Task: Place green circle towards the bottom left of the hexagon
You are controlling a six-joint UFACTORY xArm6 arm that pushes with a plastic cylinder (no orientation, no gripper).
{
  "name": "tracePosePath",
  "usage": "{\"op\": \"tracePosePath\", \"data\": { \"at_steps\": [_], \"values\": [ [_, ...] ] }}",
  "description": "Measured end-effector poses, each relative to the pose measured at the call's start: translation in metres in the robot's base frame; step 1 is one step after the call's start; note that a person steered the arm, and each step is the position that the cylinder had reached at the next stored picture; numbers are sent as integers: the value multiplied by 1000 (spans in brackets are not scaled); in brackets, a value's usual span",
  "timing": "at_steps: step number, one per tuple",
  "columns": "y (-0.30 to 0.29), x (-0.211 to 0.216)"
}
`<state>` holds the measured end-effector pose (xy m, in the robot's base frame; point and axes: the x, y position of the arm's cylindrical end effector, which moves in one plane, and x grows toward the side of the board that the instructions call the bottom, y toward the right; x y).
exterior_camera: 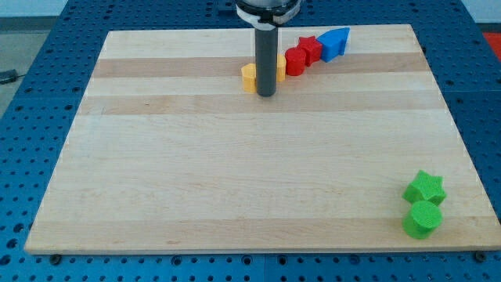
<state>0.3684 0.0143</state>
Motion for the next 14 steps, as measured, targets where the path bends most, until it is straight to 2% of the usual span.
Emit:
{"op": "tracePosePath", "data": {
  "at_steps": [1,3,4,5,6,7,8,9,10,11,12,13,14],
  "values": [
    [95,51],
    [317,122],
    [309,191],
    [260,227],
    [248,250],
    [231,249],
    [209,228],
    [168,226],
    [136,242],
    [129,251],
    [86,250],
    [15,246],
    [-10,233]
  ]
}}
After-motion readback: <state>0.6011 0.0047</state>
